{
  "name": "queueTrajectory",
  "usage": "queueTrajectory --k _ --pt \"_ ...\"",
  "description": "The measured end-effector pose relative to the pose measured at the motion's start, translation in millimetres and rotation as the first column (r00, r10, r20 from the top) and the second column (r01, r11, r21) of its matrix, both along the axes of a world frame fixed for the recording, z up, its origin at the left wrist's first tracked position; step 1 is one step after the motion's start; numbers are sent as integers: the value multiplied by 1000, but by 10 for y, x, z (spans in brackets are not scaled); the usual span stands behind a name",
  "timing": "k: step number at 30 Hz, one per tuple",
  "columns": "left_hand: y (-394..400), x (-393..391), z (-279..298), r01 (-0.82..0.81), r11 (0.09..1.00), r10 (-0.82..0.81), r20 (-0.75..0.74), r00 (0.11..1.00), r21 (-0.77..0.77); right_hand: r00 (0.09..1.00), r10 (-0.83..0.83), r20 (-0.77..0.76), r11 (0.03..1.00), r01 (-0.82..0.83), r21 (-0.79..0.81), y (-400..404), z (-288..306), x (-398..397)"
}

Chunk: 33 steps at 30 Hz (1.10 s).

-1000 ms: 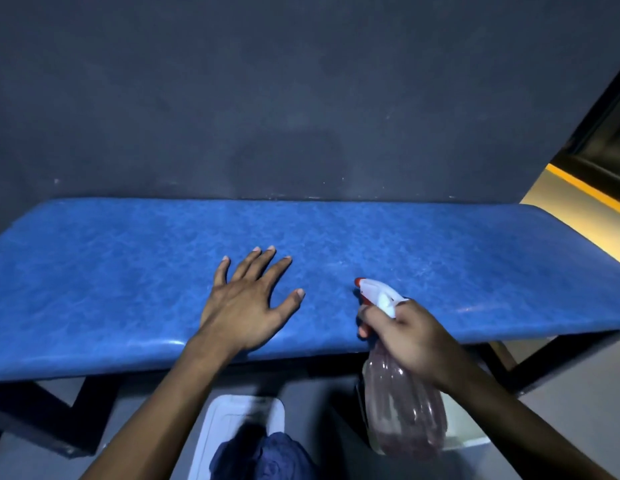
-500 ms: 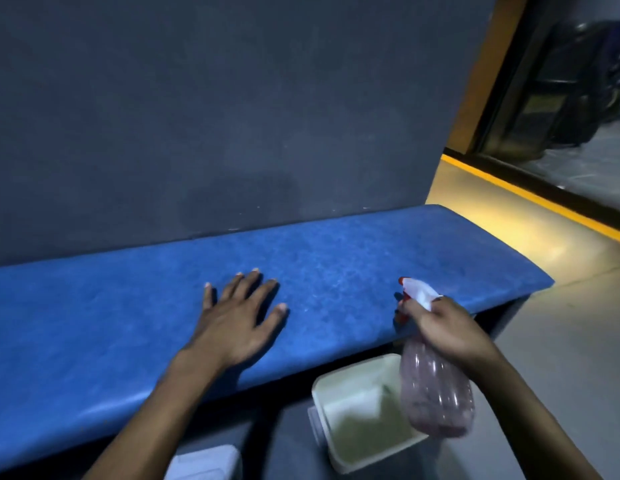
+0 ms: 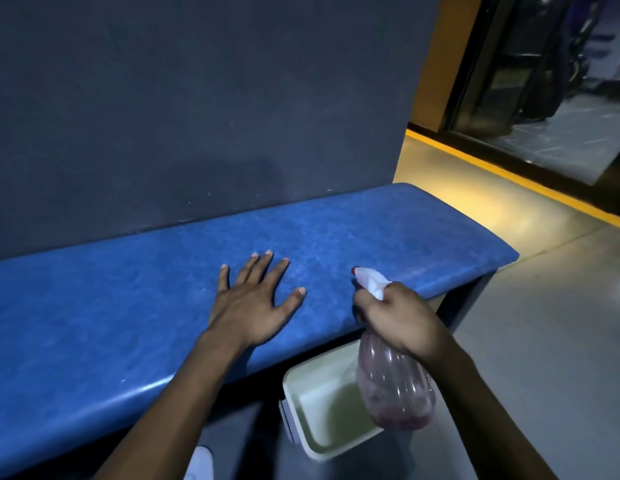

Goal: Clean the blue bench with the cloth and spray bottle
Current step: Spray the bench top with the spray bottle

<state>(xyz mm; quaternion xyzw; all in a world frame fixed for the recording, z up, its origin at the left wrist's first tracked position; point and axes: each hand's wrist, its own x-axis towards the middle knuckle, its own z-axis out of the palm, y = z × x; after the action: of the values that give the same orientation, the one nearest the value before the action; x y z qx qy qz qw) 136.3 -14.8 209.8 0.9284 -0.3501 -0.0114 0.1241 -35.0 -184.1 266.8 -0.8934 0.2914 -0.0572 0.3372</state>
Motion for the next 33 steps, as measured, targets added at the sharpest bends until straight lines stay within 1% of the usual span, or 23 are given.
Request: queueTrajectory --k 3,8,12,15,18,22,26,29,31,33 --pt "2 -9 4 3 1000 -3 -9 1000 -13 998 -50 46 999 49 7 -42 6 -20" --pt "8 -7 14 6 1000 -6 -13 1000 -12 993 -110 47 994 110 -12 -223 27 -89" --pt "18 -4 20 3 1000 -3 -21 1000 -8 998 -47 34 998 46 43 -169 -33 -63" --pt "14 -11 17 4 1000 -5 -24 1000 -11 999 -44 17 999 44 17 -132 -63 -31" --pt "10 -1 18 2 1000 -3 -29 1000 -22 992 -112 65 994 113 -12 -168 -36 -75" --pt "-17 -3 39 5 1000 -6 -43 999 -9 984 -98 146 995 91 48 -152 -30 -110" --pt "23 -89 148 42 999 -41 -75 996 22 976 -22 215 989 -11 150 122 11 -29" --pt "397 -156 207 77 997 -76 -56 996 16 957 76 281 938 -165 305 529 100 74" --pt "913 -175 182 14 1000 -14 -9 1000 8 942 168 289 892 -270 362 863 129 163" --pt "1568 -151 163 -128 992 128 47 991 2 917 299 263 860 -378 341 1223 113 289"
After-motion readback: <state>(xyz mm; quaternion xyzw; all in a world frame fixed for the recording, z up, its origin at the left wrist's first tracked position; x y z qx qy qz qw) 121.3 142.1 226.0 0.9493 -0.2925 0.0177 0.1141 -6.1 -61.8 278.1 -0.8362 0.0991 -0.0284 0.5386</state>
